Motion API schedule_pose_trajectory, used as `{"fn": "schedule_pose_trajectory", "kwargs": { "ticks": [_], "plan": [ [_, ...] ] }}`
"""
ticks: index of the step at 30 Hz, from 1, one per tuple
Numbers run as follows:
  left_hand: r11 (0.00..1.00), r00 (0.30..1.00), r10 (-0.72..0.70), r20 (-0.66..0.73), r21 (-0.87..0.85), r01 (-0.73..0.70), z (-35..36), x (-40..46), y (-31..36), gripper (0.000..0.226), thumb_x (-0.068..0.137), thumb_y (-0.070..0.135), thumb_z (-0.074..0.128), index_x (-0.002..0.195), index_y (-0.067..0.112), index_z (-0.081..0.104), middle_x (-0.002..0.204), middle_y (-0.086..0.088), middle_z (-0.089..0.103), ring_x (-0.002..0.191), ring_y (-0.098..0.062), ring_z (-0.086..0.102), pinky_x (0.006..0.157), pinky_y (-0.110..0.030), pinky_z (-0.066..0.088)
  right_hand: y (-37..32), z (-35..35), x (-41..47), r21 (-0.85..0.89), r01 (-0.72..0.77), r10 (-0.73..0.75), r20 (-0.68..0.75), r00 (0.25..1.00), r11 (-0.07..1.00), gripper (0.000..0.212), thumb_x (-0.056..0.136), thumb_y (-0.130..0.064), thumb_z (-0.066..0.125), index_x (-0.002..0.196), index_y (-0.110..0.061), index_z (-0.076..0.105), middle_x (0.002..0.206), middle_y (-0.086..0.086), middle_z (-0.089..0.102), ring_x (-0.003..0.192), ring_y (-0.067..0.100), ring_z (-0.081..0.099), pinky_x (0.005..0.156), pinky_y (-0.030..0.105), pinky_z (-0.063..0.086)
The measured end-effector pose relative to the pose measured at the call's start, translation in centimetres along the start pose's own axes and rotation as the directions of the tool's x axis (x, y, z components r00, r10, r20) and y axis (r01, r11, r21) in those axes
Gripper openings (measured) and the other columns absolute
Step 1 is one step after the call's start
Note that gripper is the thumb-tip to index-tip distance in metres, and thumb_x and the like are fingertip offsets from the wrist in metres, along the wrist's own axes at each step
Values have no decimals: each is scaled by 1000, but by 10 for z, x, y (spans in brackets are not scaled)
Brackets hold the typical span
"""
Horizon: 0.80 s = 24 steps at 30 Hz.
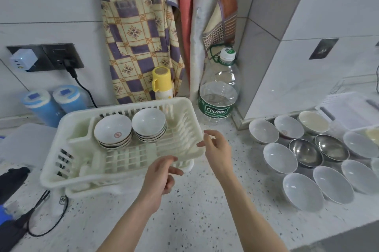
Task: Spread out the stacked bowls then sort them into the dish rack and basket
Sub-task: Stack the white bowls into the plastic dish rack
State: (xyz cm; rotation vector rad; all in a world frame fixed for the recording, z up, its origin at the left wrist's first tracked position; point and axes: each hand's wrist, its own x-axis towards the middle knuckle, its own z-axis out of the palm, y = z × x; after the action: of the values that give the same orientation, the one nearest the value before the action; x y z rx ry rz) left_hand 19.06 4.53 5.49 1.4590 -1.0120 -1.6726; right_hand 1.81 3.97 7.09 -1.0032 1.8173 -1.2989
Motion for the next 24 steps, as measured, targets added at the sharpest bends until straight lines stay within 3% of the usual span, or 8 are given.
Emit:
{"fn": "schedule_pose_trajectory", "kwargs": {
  "ticks": [5, 11, 14, 18, 22, 24],
  "plan": [
    [994, 994, -98, 39, 54, 96, 72, -13, -25, 17, 100, 22, 52, 103, 13, 66, 69, -6, 73, 38, -14, 40, 36, -21, 24, 18, -83, 14, -34, -24, 23, -27, 999, 999, 18, 95, -23, 49, 104, -26, 64, 73, -9, 73, 41, 2, 43, 45, 23, 39],
    [953, 955, -245, 167, 222, 205, 170, -19, -61, 17, 97, 28, 56, 108, 17, 61, 73, -4, 73, 41, -12, 41, 41, -21, 26, 53, -196, 33, -100, -75, 57, -169, 984, 992, 17, 94, -20, 51, 99, -24, 67, 70, -11, 72, 62, 0, 56, 62, 21, 44],
    [901, 912, -327, 250, 373, 221, 213, -21, -79, 31, 96, 39, 52, 120, 20, 54, 87, -4, 74, 45, -10, 42, 42, -21, 26, 74, -238, 42, -92, -149, 128, -200, 971, 985, 22, 91, -20, 49, 102, -25, 68, 70, -13, 73, 71, 13, 58, 68, 31, 46],
    [863, 883, -380, 277, 450, 230, 262, -23, -97, 46, 93, 49, 53, 132, 27, 41, 101, -6, 73, 49, -9, 43, 42, -19, 27, 98, -274, 52, -75, -213, 193, -213, 958, 974, 22, 90, -18, 51, 104, -20, 68, 70, -10, 73, 76, 13, 64, 62, 29, 46],
    [874, 870, -383, 312, 427, 232, 292, -23, -106, 23, 81, 47, 56, 101, 37, 50, 95, -6, 72, 44, -7, 44, 43, -21, 25, 114, -295, 57, -42, -257, 245, -195, 950, 965, 20, 90, -17, 54, 104, -16, 69, 69, -9, 72, 81, 18, 69, 76, 39, 56],
    [875, 871, -380, 311, 428, 229, 299, -22, -111, 20, 86, 37, 52, 106, 35, 54, 93, -6, 73, 44, -7, 45, 42, -21, 25, 120, -301, 60, -42, -276, 266, -165, 950, 960, 18, 91, -18, 54, 103, -18, 68, 71, -6, 73, 82, 24, 69, 81, 44, 56]
  ]
}}
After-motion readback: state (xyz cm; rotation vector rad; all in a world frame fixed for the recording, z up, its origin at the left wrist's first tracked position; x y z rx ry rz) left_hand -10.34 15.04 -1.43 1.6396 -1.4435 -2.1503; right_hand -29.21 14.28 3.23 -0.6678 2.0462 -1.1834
